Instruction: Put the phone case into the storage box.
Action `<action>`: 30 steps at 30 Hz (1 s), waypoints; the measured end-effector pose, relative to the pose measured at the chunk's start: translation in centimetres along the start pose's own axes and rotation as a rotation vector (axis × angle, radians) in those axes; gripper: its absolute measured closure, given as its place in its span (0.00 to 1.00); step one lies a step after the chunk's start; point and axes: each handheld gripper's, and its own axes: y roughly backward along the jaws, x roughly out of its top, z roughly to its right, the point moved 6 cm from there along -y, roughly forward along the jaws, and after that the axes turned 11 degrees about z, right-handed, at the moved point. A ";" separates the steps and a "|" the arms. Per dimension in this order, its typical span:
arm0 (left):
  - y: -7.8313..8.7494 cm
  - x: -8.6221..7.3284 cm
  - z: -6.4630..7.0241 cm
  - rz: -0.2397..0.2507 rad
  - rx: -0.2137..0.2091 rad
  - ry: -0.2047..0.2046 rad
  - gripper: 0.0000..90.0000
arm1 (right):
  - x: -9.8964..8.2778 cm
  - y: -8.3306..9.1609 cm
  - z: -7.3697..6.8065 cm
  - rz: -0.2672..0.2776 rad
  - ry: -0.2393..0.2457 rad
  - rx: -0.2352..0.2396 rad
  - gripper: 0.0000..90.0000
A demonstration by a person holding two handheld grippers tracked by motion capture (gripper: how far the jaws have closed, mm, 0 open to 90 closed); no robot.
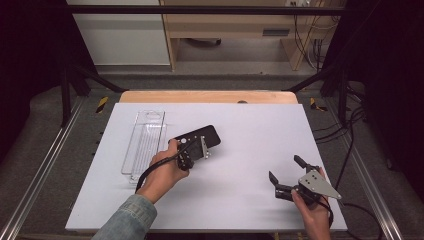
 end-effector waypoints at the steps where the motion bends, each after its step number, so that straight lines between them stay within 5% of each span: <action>1: 0.1 0.1 0.1 0.001 0.000 -0.006 0.96 | 0.0 0.0 0.0 -0.001 0.000 -0.001 0.03; 18: 2.6 1.0 1.0 0.048 0.058 -0.110 0.96 | -0.1 0.3 0.0 -0.003 -0.002 -0.002 0.03; 30: 2.8 0.6 1.2 0.056 0.072 -0.126 0.96 | 0.0 0.0 -0.5 -0.011 0.005 0.003 0.04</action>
